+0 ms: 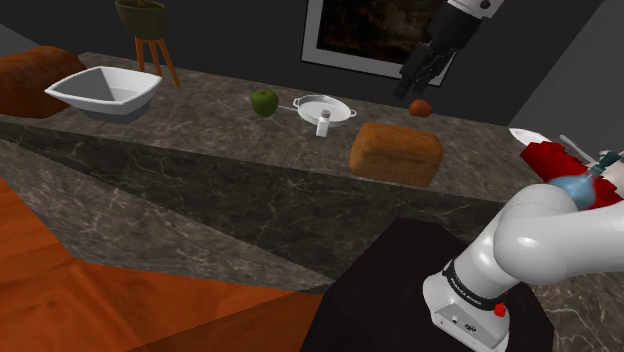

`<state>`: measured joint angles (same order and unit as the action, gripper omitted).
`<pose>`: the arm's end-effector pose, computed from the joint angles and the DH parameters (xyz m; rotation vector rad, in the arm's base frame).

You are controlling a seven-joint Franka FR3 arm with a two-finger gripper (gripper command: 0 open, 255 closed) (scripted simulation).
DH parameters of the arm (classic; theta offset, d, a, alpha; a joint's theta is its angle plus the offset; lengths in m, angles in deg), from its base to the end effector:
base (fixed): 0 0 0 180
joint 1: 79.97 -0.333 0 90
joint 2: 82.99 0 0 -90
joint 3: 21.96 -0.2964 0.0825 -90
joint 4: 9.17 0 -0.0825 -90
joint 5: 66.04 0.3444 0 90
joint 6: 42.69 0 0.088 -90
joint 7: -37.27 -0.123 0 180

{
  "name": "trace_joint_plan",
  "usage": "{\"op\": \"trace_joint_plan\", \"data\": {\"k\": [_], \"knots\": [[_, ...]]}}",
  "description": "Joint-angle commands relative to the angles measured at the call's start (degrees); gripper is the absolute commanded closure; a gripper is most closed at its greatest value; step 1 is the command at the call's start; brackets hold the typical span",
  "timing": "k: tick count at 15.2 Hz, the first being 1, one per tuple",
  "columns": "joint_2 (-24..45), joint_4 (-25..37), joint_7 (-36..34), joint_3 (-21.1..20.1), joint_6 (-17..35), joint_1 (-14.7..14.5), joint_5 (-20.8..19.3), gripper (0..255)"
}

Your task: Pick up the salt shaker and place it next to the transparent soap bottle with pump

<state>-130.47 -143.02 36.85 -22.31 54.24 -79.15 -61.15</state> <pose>0.2849 0.0078 0.5938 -3.0479 0.0298 -0.2818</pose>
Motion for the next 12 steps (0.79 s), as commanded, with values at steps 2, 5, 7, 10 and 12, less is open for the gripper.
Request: {"op": "trace_joint_plan", "data": {"k": [2,5,7,10,12], "knots": [[1.02,-0.71,1.28,0.76,1.8,0.01,-0.29,0],[4.62,-2.28,5.11,3.07,7.21,-0.02,-1.01,0],[7.45,-2.87,7.68,4.6,10.77,-0.1,-1.29,0],[12.28,-3.05,11.58,6.93,15.97,-0.4,-1.41,0],[15.83,-2.7,14.26,8.49,19.29,-0.72,-1.21,0]]}}
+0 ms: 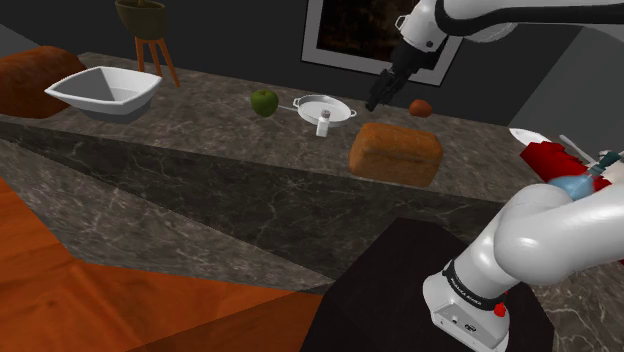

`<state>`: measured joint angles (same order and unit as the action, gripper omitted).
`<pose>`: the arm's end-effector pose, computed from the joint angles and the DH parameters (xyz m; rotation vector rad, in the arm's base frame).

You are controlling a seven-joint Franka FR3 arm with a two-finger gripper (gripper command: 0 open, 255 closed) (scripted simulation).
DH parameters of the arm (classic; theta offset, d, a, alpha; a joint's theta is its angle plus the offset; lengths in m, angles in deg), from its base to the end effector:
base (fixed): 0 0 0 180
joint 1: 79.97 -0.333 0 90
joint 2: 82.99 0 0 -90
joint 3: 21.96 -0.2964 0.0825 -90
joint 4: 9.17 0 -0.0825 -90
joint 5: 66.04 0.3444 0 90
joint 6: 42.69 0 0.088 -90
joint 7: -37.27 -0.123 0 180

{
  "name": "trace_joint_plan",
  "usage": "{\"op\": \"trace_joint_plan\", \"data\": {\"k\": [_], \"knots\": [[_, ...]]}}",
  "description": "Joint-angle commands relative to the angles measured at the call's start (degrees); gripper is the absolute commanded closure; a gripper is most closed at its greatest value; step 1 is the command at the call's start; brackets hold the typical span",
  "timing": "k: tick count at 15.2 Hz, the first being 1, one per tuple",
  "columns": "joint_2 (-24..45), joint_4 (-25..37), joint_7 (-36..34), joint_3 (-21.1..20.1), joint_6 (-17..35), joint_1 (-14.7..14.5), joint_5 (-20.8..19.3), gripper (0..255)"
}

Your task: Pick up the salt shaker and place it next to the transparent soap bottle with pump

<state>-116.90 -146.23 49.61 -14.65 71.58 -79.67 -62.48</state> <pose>0.3648 -0.0495 0.5219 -3.0258 -0.1167 -0.3164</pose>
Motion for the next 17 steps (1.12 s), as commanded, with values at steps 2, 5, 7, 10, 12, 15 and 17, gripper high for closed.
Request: {"op": "trace_joint_plan", "data": {"k": [2,5,7,10,12,15,17], "knots": [[6.05,1.24,4.25,2.4,5.09,-0.64,0.58,0],[12.12,3.04,8.64,4.68,9.38,-1.41,1.92,0],[16.37,4.71,11.74,6.17,11.9,-2.02,3.27,0],[23.02,7.9,16.75,8.09,15.05,-2.78,6.1,0],[27.6,10.49,20.27,9.12,16.69,-3.14,8.46,0],[34.62,15.05,25.62,10.08,18.39,-3.18,12.51,0],[39.36,18.54,29.05,10.21,19.04,-2.74,15.3,0]]}}
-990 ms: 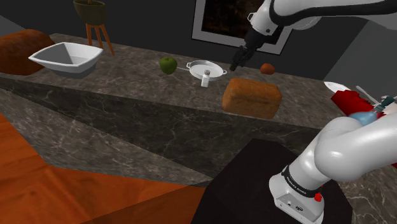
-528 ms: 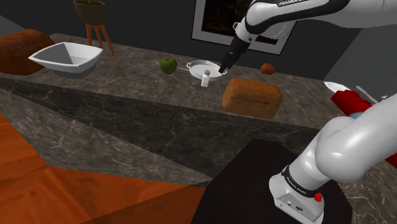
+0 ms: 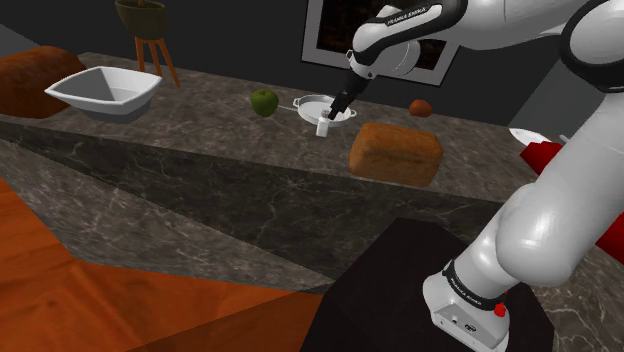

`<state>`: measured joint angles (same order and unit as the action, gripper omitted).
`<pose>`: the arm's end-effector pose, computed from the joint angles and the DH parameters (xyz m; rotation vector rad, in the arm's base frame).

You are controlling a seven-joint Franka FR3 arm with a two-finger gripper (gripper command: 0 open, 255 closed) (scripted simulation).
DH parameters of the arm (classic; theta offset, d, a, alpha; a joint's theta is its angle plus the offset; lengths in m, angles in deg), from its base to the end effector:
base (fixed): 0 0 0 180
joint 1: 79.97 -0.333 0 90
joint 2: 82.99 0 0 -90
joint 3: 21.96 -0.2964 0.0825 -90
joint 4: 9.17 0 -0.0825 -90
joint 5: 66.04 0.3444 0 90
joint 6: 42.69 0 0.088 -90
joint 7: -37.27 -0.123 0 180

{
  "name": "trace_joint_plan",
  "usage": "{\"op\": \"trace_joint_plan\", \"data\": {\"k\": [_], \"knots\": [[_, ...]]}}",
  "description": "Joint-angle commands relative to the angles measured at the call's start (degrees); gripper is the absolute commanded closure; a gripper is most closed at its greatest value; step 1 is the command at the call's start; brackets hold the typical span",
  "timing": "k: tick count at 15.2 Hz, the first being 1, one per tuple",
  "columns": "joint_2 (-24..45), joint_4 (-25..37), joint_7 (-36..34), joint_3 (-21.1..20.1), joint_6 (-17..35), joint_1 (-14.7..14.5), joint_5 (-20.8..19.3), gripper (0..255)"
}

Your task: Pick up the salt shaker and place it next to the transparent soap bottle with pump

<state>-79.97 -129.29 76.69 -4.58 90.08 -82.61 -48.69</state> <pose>0.5243 -0.1272 0.4012 -2.9739 -0.3663 -0.3820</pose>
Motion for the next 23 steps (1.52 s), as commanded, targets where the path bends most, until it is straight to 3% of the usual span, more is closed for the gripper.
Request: {"op": "trace_joint_plan", "data": {"k": [1,8,16,17,23], "knots": [[2.68,1.8,2.14,0.04,0.56,0.32,1.64,0],[6.84,1.18,4.03,-0.88,4.97,0.23,4.54,0],[6.83,1.18,4.02,-0.89,4.96,0.24,4.53,0],[6.83,1.18,4.02,-0.89,4.96,0.24,4.53,255],[6.86,1.2,4.01,-0.9,4.97,0.24,4.54,255]]}}
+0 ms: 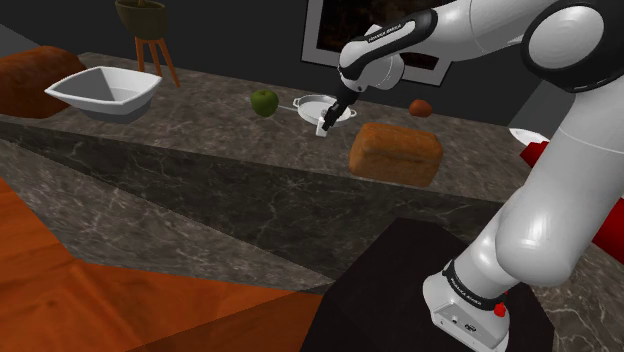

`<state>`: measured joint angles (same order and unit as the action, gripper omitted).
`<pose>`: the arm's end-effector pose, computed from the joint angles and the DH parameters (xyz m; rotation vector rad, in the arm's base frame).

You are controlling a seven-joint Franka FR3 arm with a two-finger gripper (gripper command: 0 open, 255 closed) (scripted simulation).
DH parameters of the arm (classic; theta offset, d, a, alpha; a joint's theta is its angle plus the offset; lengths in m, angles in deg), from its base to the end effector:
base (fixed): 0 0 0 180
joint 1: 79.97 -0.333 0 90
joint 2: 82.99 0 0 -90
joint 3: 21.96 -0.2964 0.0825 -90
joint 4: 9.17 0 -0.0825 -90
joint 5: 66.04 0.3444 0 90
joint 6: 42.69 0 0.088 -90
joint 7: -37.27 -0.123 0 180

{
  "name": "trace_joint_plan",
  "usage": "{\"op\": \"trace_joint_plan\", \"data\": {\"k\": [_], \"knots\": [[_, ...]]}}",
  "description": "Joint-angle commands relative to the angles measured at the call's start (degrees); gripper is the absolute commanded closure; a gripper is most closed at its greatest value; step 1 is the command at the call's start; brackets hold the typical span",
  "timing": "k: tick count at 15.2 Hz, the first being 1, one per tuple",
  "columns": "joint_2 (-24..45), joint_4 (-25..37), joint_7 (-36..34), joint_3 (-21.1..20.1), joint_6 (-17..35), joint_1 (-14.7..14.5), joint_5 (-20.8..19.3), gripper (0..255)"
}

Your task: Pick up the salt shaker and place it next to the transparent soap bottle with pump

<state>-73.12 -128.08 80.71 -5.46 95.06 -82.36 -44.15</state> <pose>0.5445 -0.1266 0.3562 -2.9701 -0.3842 -0.3878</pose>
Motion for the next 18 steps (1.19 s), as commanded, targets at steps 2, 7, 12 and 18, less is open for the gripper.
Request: {"op": "trace_joint_plan", "data": {"k": [2,7,12,18], "knots": [[0.01,-0.01,0.0,-0.01,-0.01,-0.01,0.01,255],[-1.66,1.1,-1.48,0.35,-2.53,-0.18,-1.56,255],[-3.49,2.8,-3.17,0.66,-5.76,-0.31,-3.27,255],[-5.31,5.29,-4.95,0.91,-9.77,-0.39,-4.97,255]]}}
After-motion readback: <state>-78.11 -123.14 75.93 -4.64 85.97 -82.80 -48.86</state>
